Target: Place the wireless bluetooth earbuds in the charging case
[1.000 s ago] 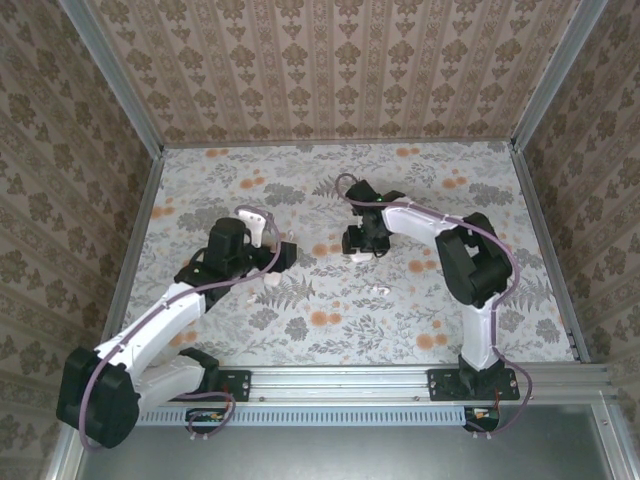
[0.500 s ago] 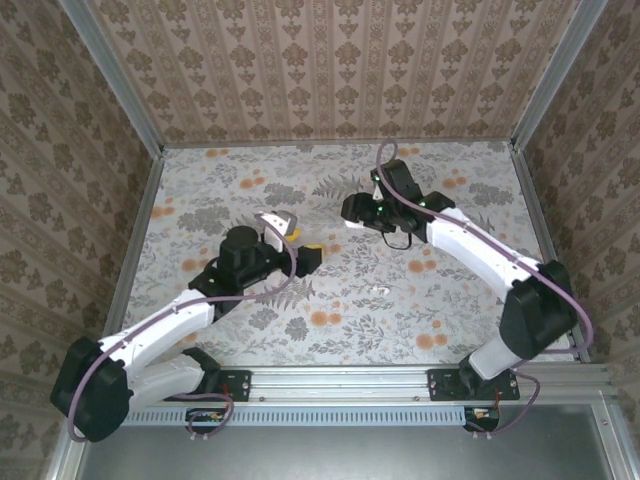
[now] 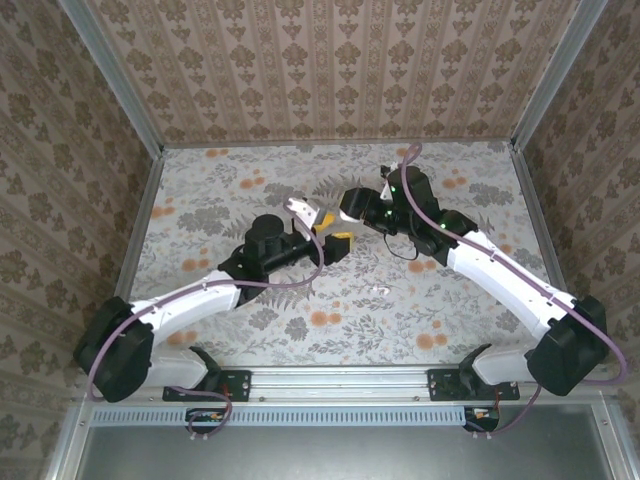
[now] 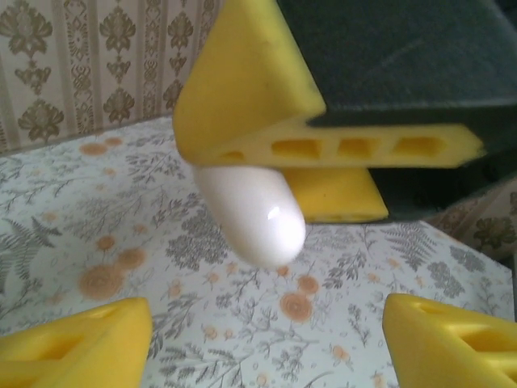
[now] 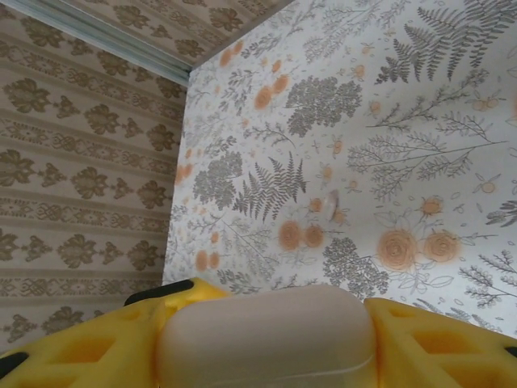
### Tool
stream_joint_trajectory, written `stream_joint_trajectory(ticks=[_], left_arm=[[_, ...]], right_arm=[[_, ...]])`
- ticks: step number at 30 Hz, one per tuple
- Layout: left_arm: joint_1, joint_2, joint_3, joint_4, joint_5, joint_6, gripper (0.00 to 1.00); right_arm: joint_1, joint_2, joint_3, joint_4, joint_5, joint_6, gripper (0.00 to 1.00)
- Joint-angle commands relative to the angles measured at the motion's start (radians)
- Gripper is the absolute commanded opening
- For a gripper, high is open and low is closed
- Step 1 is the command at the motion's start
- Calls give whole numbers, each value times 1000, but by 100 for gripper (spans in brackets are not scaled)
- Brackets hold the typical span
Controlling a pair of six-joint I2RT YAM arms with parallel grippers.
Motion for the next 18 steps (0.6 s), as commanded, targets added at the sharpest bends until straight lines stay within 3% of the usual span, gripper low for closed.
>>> stream_joint_trajectory(ticks=[1, 9, 18], left_arm=[[-4, 24, 53, 72, 35, -15, 72], [0, 62, 94, 95, 37, -38, 60], [33, 88, 84, 153, 49, -114, 36]], right_arm=[[8, -31, -11, 31, 18, 25, 59], [15, -40, -17, 37, 12, 30, 59], [16, -39, -12, 41, 0, 28, 59]])
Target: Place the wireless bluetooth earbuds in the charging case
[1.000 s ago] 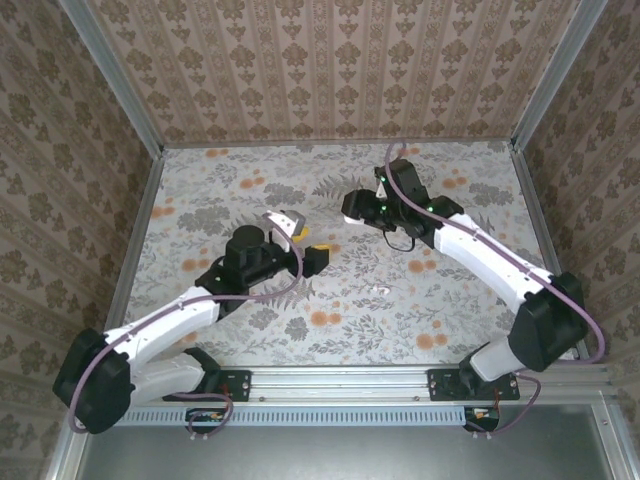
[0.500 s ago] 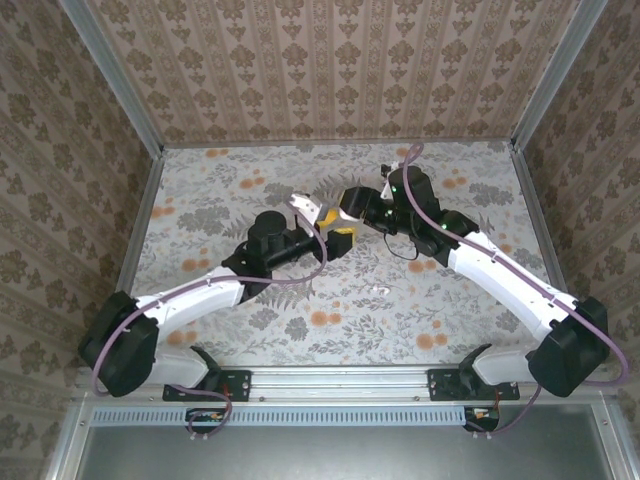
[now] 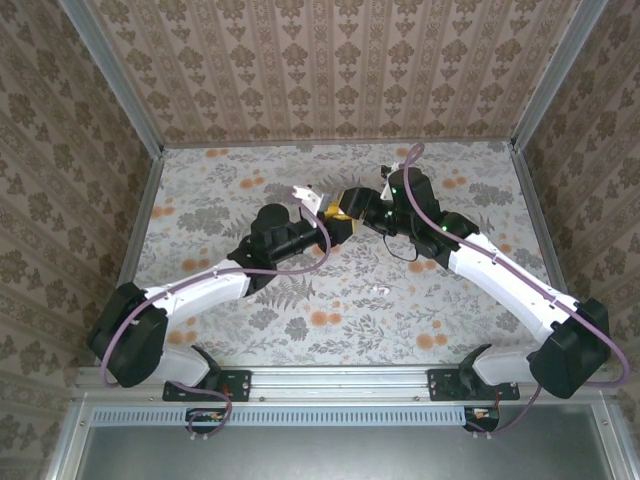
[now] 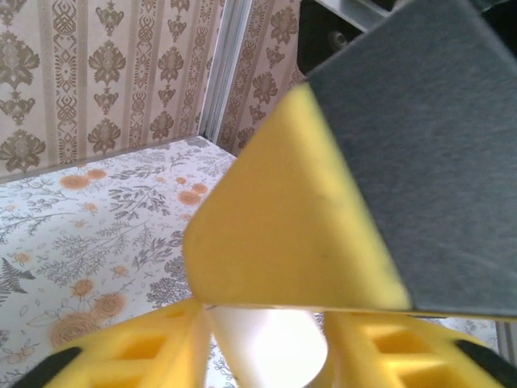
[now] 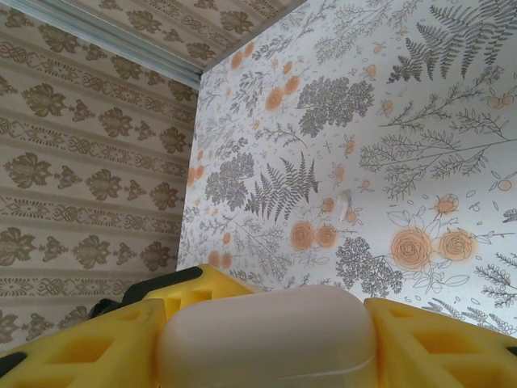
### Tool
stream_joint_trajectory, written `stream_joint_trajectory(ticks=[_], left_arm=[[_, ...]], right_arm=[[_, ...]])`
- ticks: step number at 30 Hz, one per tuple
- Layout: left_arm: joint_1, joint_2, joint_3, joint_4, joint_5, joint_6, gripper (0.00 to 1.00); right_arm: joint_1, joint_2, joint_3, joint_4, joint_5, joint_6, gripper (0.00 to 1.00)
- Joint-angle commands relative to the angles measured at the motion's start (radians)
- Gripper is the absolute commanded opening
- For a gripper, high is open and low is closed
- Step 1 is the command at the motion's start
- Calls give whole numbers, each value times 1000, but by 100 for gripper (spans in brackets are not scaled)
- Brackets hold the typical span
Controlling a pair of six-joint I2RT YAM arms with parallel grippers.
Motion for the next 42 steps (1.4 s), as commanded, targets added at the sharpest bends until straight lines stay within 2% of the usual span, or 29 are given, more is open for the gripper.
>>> stream_joint_trajectory(ticks=[1, 7, 12, 15, 17, 19, 23, 26, 29, 34, 42], left_arm=[[18, 3, 11, 77, 24, -51, 33], [47, -13, 7, 56, 65, -61, 14], [113, -72, -16, 17, 134, -95, 10], [171, -130, -26, -32, 194, -109, 6], [222, -173, -30, -71, 259, -123, 4], [274, -212, -32, -91, 333, -154, 3], [367, -272, -22, -83, 461, -245, 0], [386, -281, -9, -29, 526, -328, 0], [384, -265, 9, 59, 574, -422, 0], [372, -247, 23, 214, 590, -557, 0], [343, -240, 28, 266, 571, -592, 0]], right_arm=[[5, -27, -3, 24, -2, 3, 59], [7, -33, -11, 42, -19, -11, 60], [6, -96, -10, 42, 11, -102, 77], [1, -155, -7, 32, 51, -195, 80], [-7, -192, -21, 59, 35, -246, 81], [-19, -214, -34, 101, -22, -279, 81], [-51, -214, -63, 241, -222, -280, 81], [-58, -186, -84, 373, -320, -235, 80], [-58, -140, -100, 523, -375, -159, 74], [-54, -47, -83, 718, -471, -34, 66], [-31, -3, -57, 733, -496, -38, 61]])
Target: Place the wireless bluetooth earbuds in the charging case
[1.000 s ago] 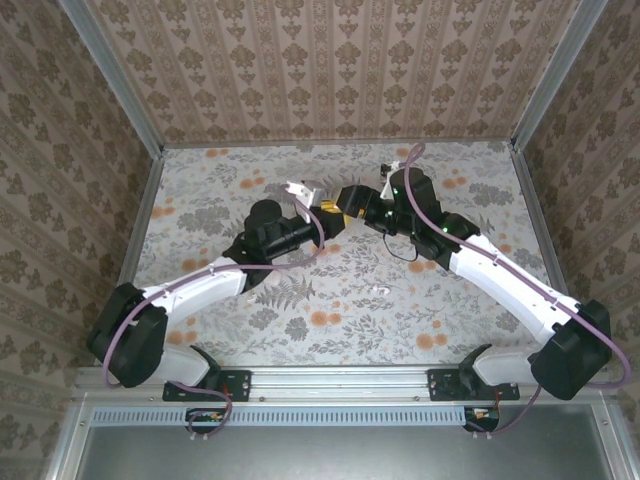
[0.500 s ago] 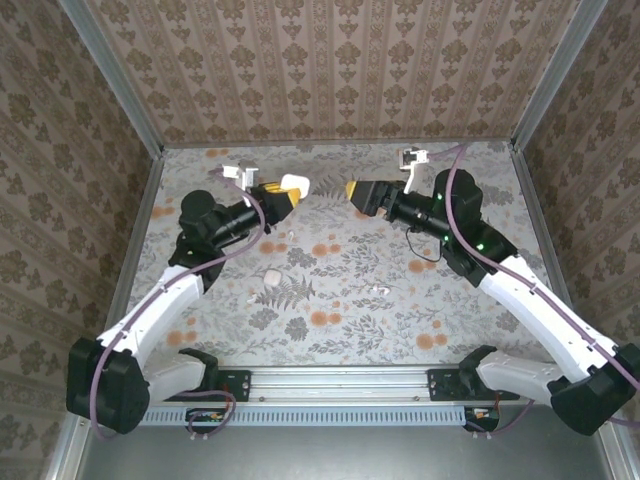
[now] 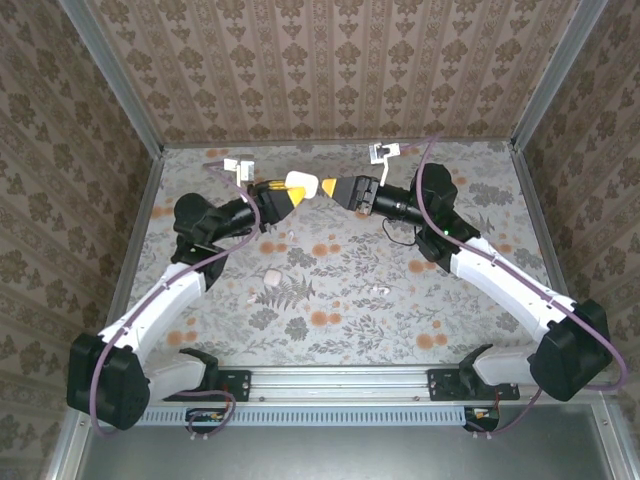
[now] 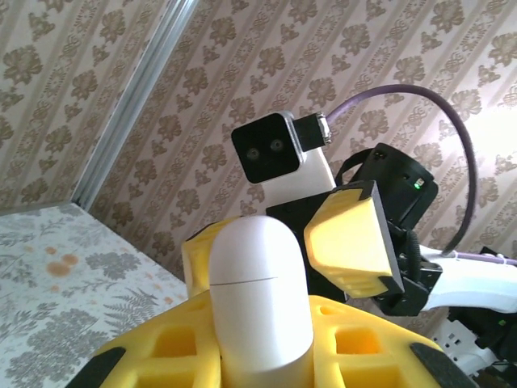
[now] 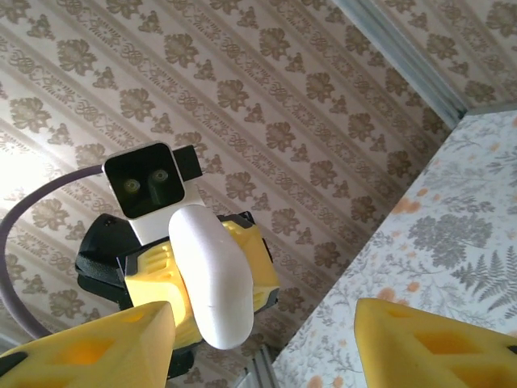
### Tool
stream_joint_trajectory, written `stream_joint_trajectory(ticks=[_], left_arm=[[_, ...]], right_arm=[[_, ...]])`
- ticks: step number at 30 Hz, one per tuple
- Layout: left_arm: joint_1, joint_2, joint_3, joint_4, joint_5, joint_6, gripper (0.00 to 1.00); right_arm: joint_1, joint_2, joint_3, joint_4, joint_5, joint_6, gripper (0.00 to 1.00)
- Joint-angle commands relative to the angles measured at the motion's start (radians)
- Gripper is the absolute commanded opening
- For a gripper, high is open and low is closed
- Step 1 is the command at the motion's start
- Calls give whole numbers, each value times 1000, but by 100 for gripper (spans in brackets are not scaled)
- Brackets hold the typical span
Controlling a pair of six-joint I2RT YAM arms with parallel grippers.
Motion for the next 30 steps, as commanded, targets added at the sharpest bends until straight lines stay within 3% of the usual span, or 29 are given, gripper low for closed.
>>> stream_joint_trajectory(ticks=[1, 17, 26, 30], left_arm=[[-11, 10, 32, 81, 21, -45, 0], [-17, 83, 24, 265, 5, -184, 0], [-19, 99, 39, 247, 5, -179, 0], [-19, 87, 36, 201, 0, -142, 2]], right_arm=[[10, 13, 35, 80, -44, 13, 61], [23, 128, 106, 136, -136, 34, 40], [24, 130, 107, 94, -145, 5, 18], [24, 125, 117, 46, -147, -28, 14]])
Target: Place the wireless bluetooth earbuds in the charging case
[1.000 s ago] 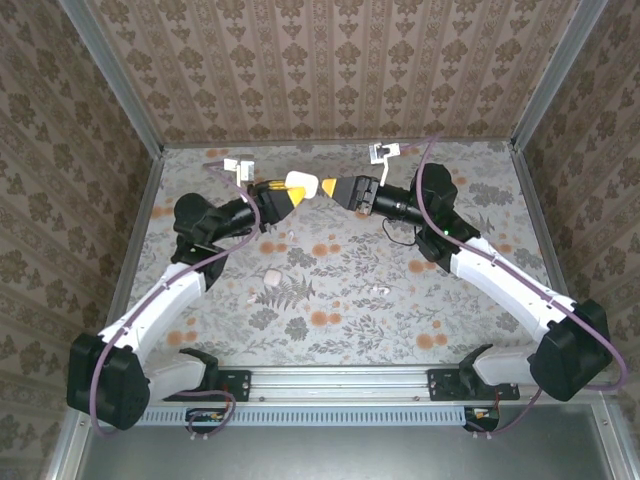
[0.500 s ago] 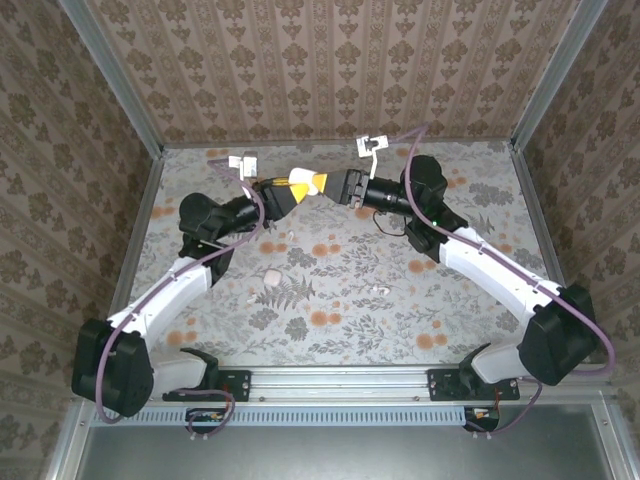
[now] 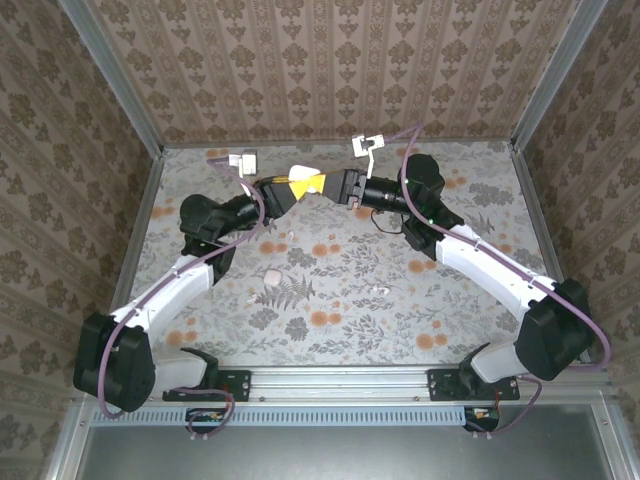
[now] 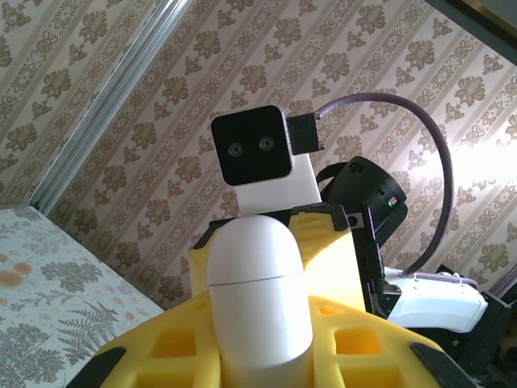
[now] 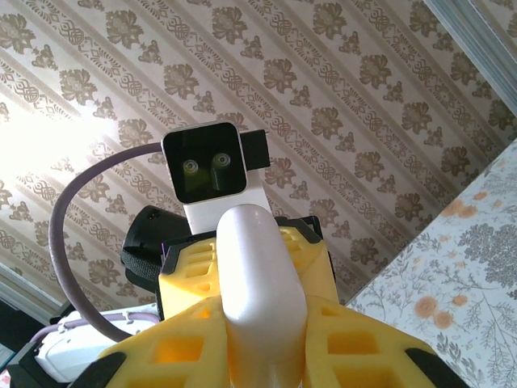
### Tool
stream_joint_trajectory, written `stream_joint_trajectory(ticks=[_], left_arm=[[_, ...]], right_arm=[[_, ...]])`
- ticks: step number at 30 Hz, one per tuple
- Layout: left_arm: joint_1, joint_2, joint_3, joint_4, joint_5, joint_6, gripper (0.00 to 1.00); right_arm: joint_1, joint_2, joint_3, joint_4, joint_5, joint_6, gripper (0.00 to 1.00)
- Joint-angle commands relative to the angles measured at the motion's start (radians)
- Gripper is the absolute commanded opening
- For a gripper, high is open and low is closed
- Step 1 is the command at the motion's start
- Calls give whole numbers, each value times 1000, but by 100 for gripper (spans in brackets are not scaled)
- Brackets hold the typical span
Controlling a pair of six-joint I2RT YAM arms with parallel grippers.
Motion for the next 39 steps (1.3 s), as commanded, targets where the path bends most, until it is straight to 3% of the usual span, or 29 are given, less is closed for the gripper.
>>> stream_joint_trajectory(ticks=[1, 11, 12, 14, 16, 20, 28, 32, 34, 39], left_arm=[[-9, -13, 34, 0, 4, 41, 2], [-12, -62, 34, -155, 1, 165, 6], [-11, -69, 37, -185, -1, 186, 10], [-11, -97, 50, -285, -3, 259, 35], [-12, -129, 77, -429, 1, 355, 52], [-46, -199, 137, -732, -39, 549, 64], [-48, -332, 94, -903, -142, 720, 69], [-47, -325, 167, -1083, -78, 812, 74], [-46, -296, 185, -1078, -6, 791, 74], [-45, -218, 139, -830, 82, 588, 73]], right_arm=[[11, 0, 32, -61, -33, -54, 13], [10, -10, 56, -125, -54, -138, 3], [9, -12, 60, -137, -56, -152, 3], [7, -21, 72, -194, -54, -198, 2], [2, -28, 87, -259, -54, -249, 2], [-19, -67, 98, -340, -87, -336, 3], [-46, -109, 132, -583, -108, -560, 5], [-46, -146, 110, -669, -121, -663, 6], [-46, -173, 70, -640, -128, -674, 6], [-46, -244, -47, -452, -114, -612, 6]])
